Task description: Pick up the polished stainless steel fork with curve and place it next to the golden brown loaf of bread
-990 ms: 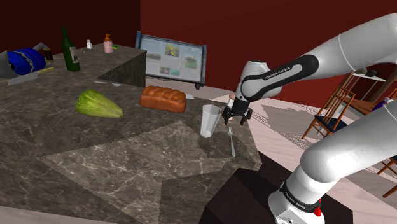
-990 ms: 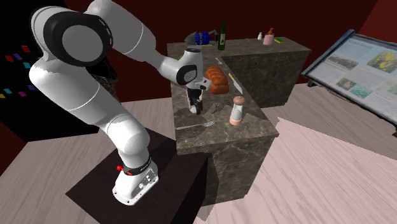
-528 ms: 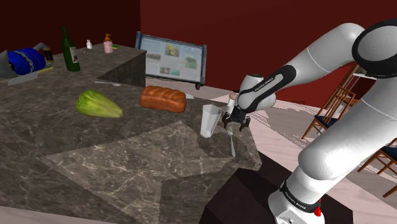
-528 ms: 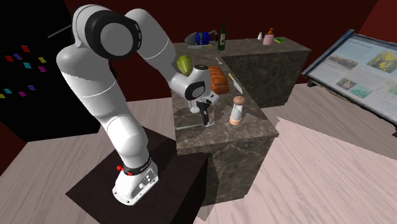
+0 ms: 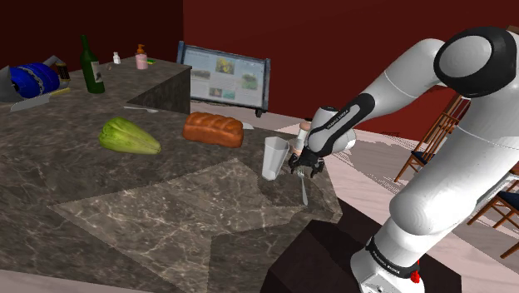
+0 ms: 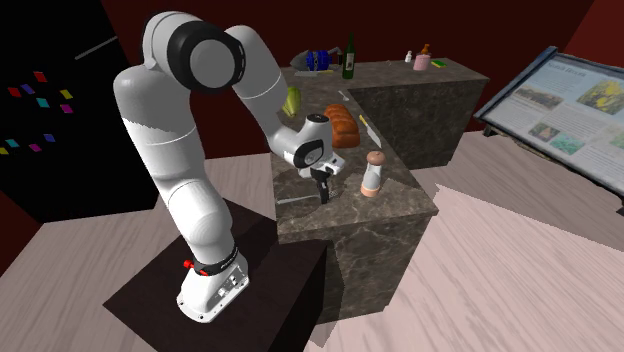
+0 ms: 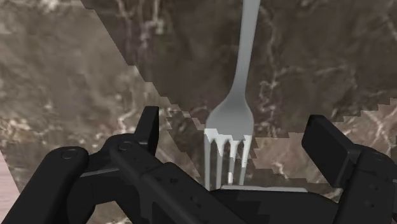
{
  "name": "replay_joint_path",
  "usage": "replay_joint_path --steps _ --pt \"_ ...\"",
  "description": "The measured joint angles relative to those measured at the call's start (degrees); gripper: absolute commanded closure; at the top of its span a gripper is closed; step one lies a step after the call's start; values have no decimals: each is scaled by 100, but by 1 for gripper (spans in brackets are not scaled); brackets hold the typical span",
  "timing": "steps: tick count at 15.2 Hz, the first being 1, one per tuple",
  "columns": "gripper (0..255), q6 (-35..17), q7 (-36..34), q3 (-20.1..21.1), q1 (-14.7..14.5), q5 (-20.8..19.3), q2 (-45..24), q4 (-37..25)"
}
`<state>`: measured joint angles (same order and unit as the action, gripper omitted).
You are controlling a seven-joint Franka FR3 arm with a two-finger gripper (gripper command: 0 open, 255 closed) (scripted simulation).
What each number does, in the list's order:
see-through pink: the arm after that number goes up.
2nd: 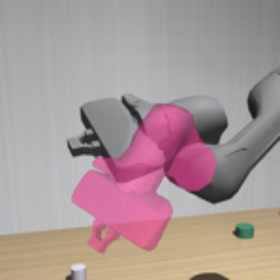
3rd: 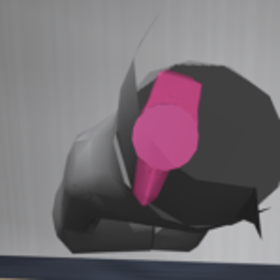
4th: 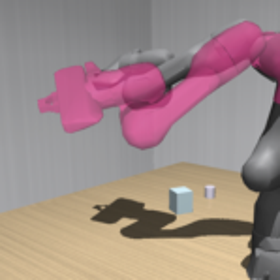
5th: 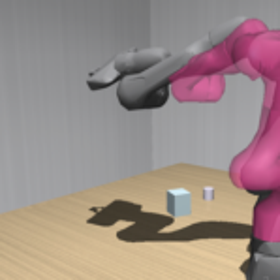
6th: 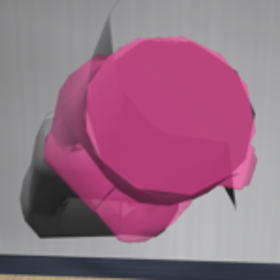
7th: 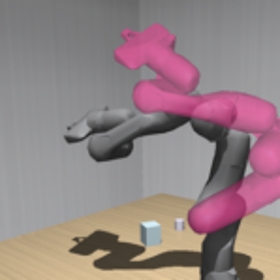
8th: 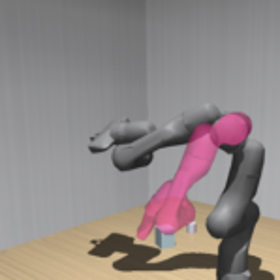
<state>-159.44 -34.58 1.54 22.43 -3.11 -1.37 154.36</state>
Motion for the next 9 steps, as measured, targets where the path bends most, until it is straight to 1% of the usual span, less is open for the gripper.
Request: replay_joint_path --steps 5,6,9 --pt "0 -45 -10 0 -1 -9 -35 8" --pt "255 -46 -10 0 -1 -9 -36 8" --pt "255 -23 -8 -12 9 -9 -7 14"
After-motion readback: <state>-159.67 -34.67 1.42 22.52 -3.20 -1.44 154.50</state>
